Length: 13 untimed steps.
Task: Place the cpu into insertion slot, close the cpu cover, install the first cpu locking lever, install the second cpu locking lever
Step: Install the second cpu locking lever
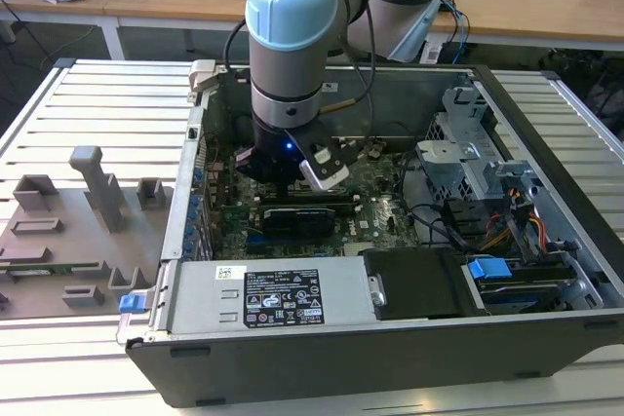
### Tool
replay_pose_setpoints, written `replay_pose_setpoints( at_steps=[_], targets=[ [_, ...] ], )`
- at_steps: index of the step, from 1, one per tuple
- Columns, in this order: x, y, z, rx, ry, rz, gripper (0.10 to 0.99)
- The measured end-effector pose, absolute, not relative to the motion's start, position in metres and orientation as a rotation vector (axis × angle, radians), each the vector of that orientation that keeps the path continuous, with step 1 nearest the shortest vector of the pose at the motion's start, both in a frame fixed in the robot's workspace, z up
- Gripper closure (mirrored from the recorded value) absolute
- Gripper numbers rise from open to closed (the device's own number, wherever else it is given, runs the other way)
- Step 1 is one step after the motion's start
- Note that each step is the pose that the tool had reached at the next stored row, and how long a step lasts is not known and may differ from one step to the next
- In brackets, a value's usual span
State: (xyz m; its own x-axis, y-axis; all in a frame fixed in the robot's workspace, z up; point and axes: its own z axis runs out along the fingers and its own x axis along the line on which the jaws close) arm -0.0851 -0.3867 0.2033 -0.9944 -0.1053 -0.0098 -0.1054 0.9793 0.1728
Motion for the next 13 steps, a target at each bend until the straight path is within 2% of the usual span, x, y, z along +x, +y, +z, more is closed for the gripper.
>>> replay_pose_setpoints(
  at_steps=[9, 13],
  targets=[
    [-0.086, -0.377, 0.199, -0.175, 3.124, 0.273, 0.98],
    [-0.086, -0.376, 0.218, -0.176, 3.124, 0.273, 0.98]
  ],
)
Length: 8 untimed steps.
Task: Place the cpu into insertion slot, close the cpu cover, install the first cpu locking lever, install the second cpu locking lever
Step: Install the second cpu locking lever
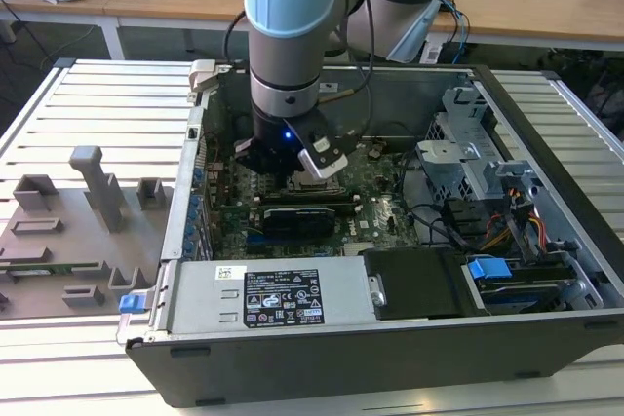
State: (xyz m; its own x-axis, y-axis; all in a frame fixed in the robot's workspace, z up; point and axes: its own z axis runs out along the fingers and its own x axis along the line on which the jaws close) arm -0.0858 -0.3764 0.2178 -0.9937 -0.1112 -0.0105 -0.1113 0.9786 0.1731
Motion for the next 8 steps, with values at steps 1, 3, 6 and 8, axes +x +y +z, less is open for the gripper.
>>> replay_pose_setpoints(
  at_steps=[1, 3, 6, 8],
  targets=[
    [-0.086, -0.375, 0.227, -0.176, 3.124, 0.274, 0.98],
    [-0.086, -0.374, 0.238, -0.176, 3.124, 0.274, 0.98],
    [-0.086, -0.369, 0.246, -0.176, 3.127, 0.251, 0.98],
    [-0.085, -0.357, 0.246, -0.176, 3.134, 0.181, 0.98]
  ],
)
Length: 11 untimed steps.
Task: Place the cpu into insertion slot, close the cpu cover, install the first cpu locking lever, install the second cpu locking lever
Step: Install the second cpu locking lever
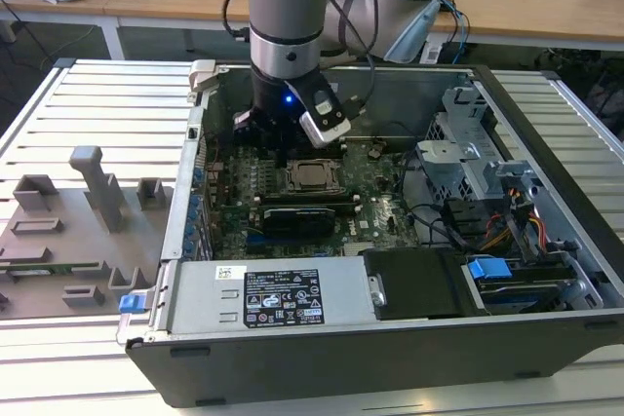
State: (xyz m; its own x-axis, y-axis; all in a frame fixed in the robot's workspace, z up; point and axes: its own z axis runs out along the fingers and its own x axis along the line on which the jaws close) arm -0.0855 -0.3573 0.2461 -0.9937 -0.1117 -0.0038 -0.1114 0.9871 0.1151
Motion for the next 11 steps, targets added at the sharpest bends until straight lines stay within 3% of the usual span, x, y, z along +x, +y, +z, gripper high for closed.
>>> replay_pose_setpoints(
  at_steps=[4, 11],
  targets=[
    [-0.08, -0.341, 0.246, 0.174, -3.121, -0.101, 0.98],
    [-0.054, -0.332, 0.243, 0.171, -3.094, -0.031, 0.98]
  ],
)
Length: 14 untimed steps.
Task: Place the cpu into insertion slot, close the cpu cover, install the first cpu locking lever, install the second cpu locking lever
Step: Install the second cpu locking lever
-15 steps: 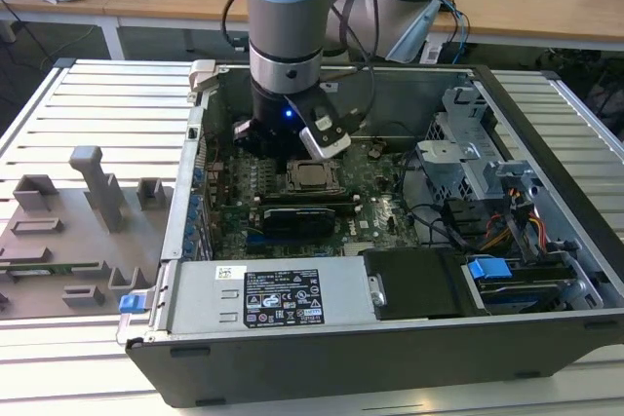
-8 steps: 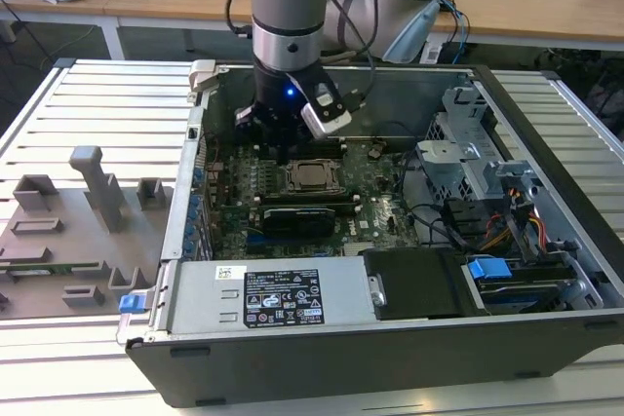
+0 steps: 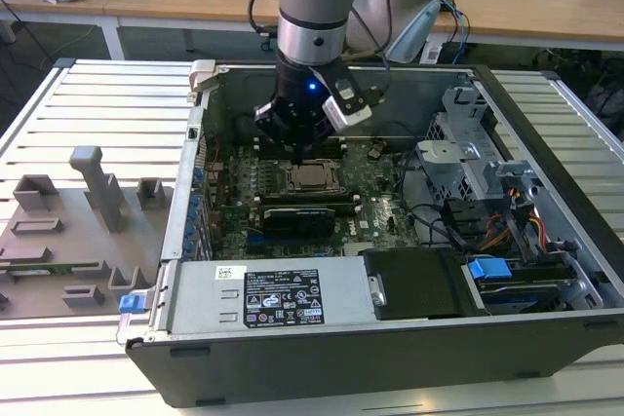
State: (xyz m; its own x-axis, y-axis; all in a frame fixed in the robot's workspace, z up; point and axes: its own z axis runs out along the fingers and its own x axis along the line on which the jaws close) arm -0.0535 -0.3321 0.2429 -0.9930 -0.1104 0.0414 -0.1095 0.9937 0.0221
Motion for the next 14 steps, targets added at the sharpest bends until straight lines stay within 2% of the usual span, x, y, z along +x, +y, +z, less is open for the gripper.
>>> replay_pose_setpoints(
  at_steps=[7, 14],
  targets=[
    [-0.029, -0.328, 0.243, 0.168, -3.07, 0.039, 0.98],
    [-0.029, -0.328, 0.274, 0.167, -3.069, 0.046, 0.98]
  ],
)
